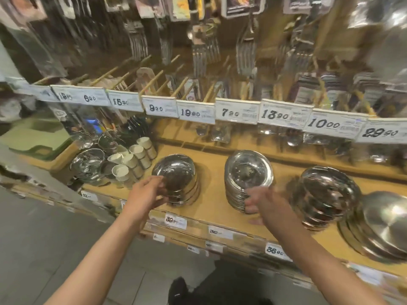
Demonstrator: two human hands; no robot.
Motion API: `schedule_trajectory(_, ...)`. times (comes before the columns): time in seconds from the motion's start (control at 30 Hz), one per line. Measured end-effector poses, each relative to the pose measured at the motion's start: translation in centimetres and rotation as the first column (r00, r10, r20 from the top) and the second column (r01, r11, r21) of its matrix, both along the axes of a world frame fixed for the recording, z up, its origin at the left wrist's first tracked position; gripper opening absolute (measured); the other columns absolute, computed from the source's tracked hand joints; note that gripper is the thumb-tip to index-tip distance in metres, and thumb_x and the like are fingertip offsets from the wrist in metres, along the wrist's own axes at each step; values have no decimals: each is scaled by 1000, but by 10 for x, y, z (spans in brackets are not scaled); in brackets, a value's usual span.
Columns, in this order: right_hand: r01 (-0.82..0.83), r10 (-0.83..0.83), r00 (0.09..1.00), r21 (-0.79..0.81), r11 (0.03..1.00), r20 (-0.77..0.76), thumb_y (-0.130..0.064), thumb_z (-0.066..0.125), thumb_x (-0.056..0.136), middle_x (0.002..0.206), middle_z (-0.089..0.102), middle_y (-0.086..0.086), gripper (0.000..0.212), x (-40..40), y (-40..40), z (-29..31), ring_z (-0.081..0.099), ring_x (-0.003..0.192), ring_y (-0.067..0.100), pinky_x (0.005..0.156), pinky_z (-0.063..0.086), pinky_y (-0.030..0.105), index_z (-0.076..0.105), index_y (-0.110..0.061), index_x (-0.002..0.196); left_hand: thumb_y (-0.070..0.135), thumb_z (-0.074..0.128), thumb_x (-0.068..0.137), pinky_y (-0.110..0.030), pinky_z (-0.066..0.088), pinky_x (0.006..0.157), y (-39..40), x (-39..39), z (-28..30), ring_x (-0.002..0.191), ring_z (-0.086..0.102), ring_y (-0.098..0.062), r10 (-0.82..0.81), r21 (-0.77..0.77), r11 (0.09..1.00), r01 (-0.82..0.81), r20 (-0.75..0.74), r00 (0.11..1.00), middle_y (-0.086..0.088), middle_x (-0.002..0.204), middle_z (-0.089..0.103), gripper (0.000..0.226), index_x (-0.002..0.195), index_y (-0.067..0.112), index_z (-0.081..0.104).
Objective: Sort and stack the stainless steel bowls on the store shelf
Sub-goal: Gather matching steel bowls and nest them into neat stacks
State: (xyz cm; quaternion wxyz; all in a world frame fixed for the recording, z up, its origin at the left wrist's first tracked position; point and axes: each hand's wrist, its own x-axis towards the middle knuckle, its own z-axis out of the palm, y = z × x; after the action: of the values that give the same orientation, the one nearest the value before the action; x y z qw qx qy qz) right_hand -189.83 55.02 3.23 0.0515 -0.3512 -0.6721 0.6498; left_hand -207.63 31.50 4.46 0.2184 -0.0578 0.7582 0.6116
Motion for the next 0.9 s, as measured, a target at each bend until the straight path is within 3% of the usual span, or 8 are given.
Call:
schedule_trajectory(0.17,55,-51,998,-97,994,47,-30,58,97,80,74,-4,14,-63,-64,-30,69,66,4,48,51,21,70,-25,92,23,58,99,-32,57,71,-51,-59,-22,86,66,-20,-8,-25,1000,9,38,999,-6,98,67,23,112,8,70)
schedule_trajectory(0.27,101,-90,993,-168,981,74,-42,62,93,88,74,1,22,-92,-88,-40,70,76,13,56,57,27,72,-22,97,24,57,99,-42,61,85,-66,-83,-33,92,68,-20,-80,-37,996,82,58,995,-6,105,70,16,106,16,69)
schedule_trajectory(0.33,121,-106,991,-202,972,84,-48,60,89,90,75,-4,22,-110,-95,-42,69,85,16,67,62,32,74,-31,93,26,54,100,-49,56,97,-66,-94,-37,100,67,-20,-156,-49,986,160,76,985,-3,111,69,13,101,25,67)
schedule_trajectory(0.43,135,-128,991,-206,969,45,-54,48,98,71,69,-31,23,-130,-102,-45,72,78,1,61,60,24,70,-51,90,33,49,101,-52,50,105,-57,-106,-40,113,63,-20,-256,-61,963,264,105,961,2,123,66,16,98,34,65)
schedule_trajectory(0.53,139,-140,990,-198,970,11,-60,44,99,84,68,-37,21,-145,-108,-49,67,77,-15,63,58,25,63,-51,104,44,47,91,-53,46,109,-44,-111,-39,119,61,-20,-385,-49,919,391,101,917,4,120,70,29,93,38,75)
schedule_trajectory(0.63,79,-83,996,-176,981,-16,-50,48,101,115,68,-24,24,-158,-108,-61,65,108,-1,80,60,35,67,-45,115,45,49,92,-54,49,102,-38,-113,-43,102,64,-20,-417,21,908,419,143,897,4,98,74,30,82,38,77)
schedule_trajectory(0.77,83,-88,996,-162,983,-27,-48,46,102,113,70,-24,29,-164,-104,-74,62,117,6,92,59,45,66,-41,121,31,52,102,-41,59,89,-36,-119,-63,78,70,-6,-389,53,921,386,153,908,4,90,78,23,100,24,74)
schedule_trajectory(0.9,93,-101,994,-181,979,-35,-52,52,98,116,72,-14,27,-162,-99,-91,63,120,12,86,61,39,71,-38,111,31,47,104,-27,56,60,-34,-123,-79,92,67,-15,-398,30,917,398,133,908,0,99,74,25,110,22,70)
